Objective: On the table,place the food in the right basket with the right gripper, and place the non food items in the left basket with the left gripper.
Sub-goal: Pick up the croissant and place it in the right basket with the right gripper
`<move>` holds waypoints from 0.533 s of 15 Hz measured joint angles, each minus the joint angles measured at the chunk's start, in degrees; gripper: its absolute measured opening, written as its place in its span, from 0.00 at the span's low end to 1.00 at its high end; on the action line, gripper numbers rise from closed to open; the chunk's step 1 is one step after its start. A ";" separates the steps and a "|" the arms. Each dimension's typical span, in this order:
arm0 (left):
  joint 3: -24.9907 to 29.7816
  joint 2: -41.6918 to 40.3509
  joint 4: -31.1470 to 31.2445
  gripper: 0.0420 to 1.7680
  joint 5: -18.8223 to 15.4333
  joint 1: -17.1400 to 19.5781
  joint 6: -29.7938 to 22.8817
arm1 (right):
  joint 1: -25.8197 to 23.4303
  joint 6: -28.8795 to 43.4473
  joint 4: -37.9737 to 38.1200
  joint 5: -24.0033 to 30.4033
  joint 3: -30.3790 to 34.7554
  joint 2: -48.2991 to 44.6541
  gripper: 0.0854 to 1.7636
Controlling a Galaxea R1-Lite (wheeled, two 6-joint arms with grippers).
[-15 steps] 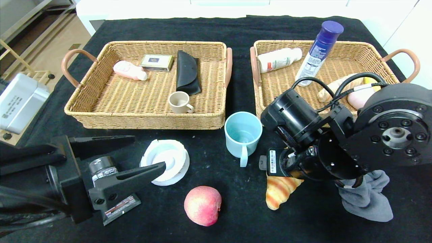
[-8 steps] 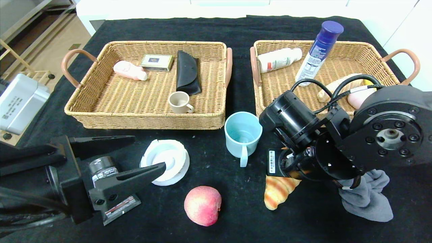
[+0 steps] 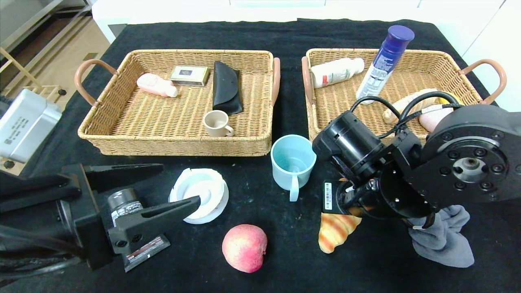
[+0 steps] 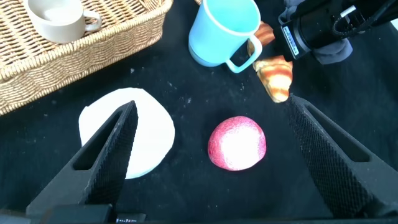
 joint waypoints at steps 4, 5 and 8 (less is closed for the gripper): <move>0.09 0.01 0.22 0.97 0.00 0.00 0.01 | 0.02 -0.01 0.10 -0.23 0.07 0.22 0.45; 0.09 0.01 0.27 0.97 0.02 0.00 0.04 | 0.02 -0.01 0.22 -0.23 0.11 0.13 0.45; 0.09 0.01 0.27 0.97 0.00 0.00 0.01 | 0.02 -0.63 2.17 -0.41 0.13 -1.12 0.45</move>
